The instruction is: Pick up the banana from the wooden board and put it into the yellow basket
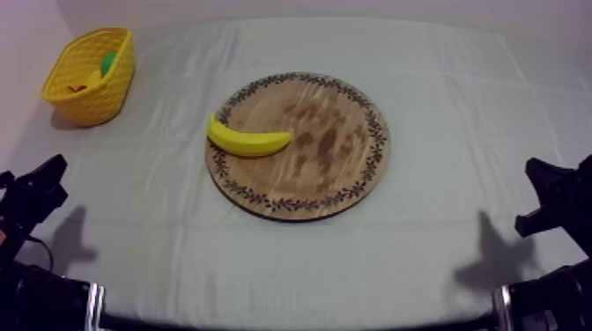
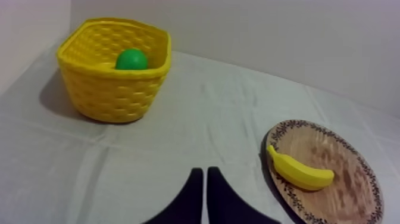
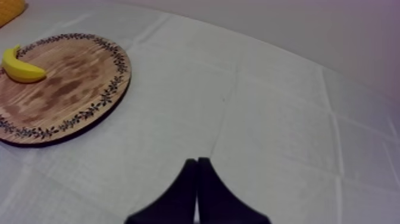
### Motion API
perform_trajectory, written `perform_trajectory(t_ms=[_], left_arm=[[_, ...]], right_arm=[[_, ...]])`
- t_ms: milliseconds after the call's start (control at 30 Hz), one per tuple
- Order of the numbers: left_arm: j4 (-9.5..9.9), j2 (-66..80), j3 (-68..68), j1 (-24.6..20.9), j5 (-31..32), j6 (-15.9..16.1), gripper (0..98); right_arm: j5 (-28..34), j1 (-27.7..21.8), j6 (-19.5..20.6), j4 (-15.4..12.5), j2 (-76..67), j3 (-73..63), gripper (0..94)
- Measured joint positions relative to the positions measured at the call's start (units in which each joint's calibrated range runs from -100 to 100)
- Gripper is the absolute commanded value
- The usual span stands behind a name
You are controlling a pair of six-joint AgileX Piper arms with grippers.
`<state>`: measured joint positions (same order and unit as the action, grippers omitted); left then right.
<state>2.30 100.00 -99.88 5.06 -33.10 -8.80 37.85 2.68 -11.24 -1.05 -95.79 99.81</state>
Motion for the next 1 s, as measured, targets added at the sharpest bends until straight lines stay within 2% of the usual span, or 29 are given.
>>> perform_trajectory(t_ms=[167, 367, 500, 600, 800, 900, 1000], left_arm=[[0.04, -0.7, 0.1, -0.6, -0.2, -0.8, 0.1], [-0.12, -4.3, 0.4, -1.0, 1.6, -4.0, 0.0], [-2.30, -9.6, 3.9, -0.9, 2.9, -3.3, 0.0], [-3.94, -15.0, 9.1, -0.8, 1.1, -0.9, 0.0], [-7.29, -29.0, 24.1, -1.6, -7.8, 7.0, 0.0], [-8.11, -36.9, 34.0, -1.7, -14.8, 11.0, 0.0], [-8.11, -45.8, 43.5, -1.0, -21.6, 14.5, 0.0]], right_arm=[[0.0, 0.0, 0.0, 0.0, 0.0, 0.0, 0.2], [0.0, 0.0, 0.0, 0.0, 0.0, 0.0, 0.2], [0.0, 0.0, 0.0, 0.0, 0.0, 0.0, 0.2], [0.0, 0.0, 0.0, 0.0, 0.0, 0.0, 0.2], [0.0, 0.0, 0.0, 0.0, 0.0, 0.0, 0.2], [0.0, 0.0, 0.0, 0.0, 0.0, 0.0, 0.2], [0.0, 0.0, 0.0, 0.0, 0.0, 0.0, 0.2]])
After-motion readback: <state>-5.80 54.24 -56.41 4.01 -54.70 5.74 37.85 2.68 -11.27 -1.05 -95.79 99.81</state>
